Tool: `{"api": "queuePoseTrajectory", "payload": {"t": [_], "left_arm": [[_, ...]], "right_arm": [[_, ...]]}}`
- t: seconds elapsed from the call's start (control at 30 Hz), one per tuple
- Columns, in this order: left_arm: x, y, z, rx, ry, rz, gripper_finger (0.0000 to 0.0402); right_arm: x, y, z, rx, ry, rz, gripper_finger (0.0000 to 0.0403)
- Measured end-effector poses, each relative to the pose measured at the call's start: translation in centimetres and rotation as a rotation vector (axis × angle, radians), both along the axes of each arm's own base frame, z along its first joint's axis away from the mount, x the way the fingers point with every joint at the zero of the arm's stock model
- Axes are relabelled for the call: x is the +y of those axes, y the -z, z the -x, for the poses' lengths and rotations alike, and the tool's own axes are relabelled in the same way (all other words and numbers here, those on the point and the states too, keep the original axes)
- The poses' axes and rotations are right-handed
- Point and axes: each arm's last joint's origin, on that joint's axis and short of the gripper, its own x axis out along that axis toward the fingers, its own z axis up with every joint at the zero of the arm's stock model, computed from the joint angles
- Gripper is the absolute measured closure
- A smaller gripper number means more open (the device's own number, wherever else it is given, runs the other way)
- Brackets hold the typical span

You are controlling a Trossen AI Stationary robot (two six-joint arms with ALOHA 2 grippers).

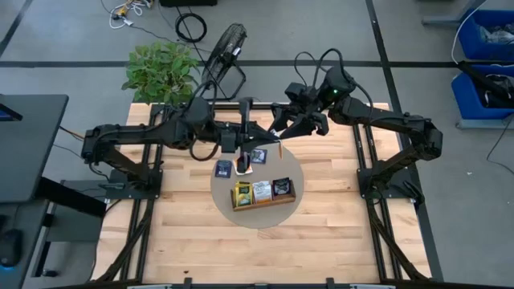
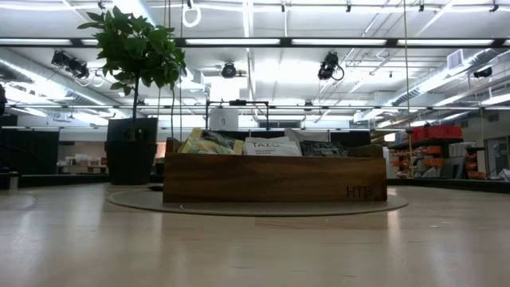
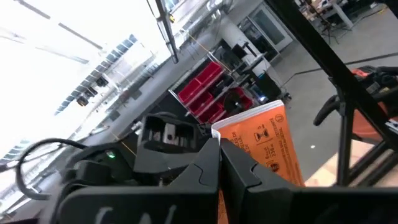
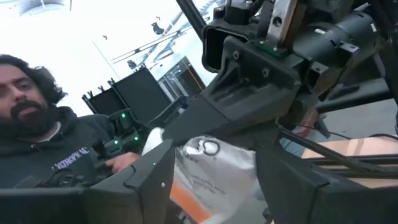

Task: Pick & Place Tea
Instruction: Put the orange tea bag into the middle section of the wooden organizer

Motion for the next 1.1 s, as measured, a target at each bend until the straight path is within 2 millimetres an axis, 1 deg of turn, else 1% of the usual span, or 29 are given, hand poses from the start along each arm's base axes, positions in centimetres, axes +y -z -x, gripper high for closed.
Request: {"api": "queuePoseTrajectory", "payload": {"t": [0.1, 0.2, 0.33, 0.47, 0.6, 0.83, 0.9, 1.03, 1.1], "left_arm": [[0.0, -0.3, 0.2, -0.018, -0.002, -0.002, 0.0399], [0.0, -0.9, 0.5, -0.074, 0.004, -0.006, 0.0399], [0.0, -1.1, 0.6, -0.097, 0.015, 0.011, 0.0399], [0.0, -1.1, 0.6, -0.093, 0.015, 0.012, 0.0399], [0.0, -1.1, 0.6, -0.093, 0.021, 0.021, 0.0399], [0.0, -1.1, 0.6, -0.083, 0.026, 0.037, 0.0399], [0.0, -1.1, 0.6, -0.081, 0.026, 0.037, 0.0399], [0.0, -1.0, 0.6, -0.075, 0.026, 0.038, 0.0399], [0.0, -1.0, 0.6, -0.068, 0.026, 0.038, 0.0399]], "right_arm": [[0.0, 0.0, 0.0, -0.002, -0.003, 0.002, 0.0179], [0.0, 0.0, 0.0, -0.004, -0.009, 0.005, 0.0183], [0.2, -0.2, 0.1, -0.029, -0.015, 0.015, 0.0201], [0.2, -0.6, 0.2, -0.071, -0.005, 0.023, 0.0232], [0.2, -0.8, 0.2, -0.076, -0.001, 0.014, 0.0265], [0.2, -0.8, 0.2, -0.097, 0.005, 0.035, 0.0305], [0.2, -0.8, 0.3, -0.103, 0.006, 0.039, 0.0327], [0.2, -0.8, 0.3, -0.116, 0.008, 0.052, 0.0390], [0.2, -0.8, 0.3, -0.118, 0.006, 0.056, 0.0394]]}}
